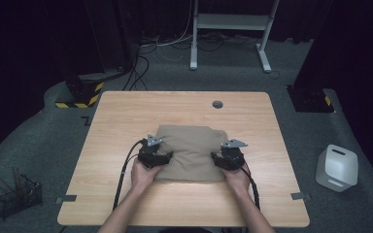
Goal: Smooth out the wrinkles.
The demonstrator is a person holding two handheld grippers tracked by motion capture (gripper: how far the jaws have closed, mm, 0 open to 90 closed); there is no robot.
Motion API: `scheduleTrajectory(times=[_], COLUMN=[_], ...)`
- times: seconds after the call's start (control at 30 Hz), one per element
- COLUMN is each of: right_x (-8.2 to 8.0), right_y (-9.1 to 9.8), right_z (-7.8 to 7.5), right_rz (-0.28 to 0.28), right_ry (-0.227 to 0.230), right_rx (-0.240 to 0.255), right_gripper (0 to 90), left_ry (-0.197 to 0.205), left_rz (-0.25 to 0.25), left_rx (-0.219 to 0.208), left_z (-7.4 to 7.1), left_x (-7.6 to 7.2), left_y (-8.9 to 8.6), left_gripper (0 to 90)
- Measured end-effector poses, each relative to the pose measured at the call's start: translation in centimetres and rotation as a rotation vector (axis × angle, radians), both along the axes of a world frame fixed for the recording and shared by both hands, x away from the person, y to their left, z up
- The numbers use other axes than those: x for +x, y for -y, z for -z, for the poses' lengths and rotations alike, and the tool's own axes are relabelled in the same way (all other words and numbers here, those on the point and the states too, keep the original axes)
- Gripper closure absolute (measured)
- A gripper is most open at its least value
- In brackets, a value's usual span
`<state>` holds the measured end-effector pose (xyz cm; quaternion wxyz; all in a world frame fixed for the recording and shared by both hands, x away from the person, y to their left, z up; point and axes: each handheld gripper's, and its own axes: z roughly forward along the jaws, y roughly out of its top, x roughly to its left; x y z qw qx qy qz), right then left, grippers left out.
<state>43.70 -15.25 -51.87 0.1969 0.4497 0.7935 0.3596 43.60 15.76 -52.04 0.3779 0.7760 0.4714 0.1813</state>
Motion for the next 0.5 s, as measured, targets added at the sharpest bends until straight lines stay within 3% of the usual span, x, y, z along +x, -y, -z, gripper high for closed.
scheduleTrajectory(times=[0.23, 0.5], right_x=[0.5, 0.2], right_y=[0.2, 0.7], right_z=[-0.3, -1.0], right_rz=[-0.009, -0.013], right_ry=[-0.016, 0.008], right_rx=[0.011, 0.034], right_gripper=[48.9, 48.7], left_ry=[0.008, 0.011], left_rz=[0.000, -0.003], left_rx=[-0.008, -0.013], left_z=[-0.4, -0.9], left_x=[0.0, -0.1], left_y=[-0.3, -0.4], left_gripper=[29.8, 31.1])
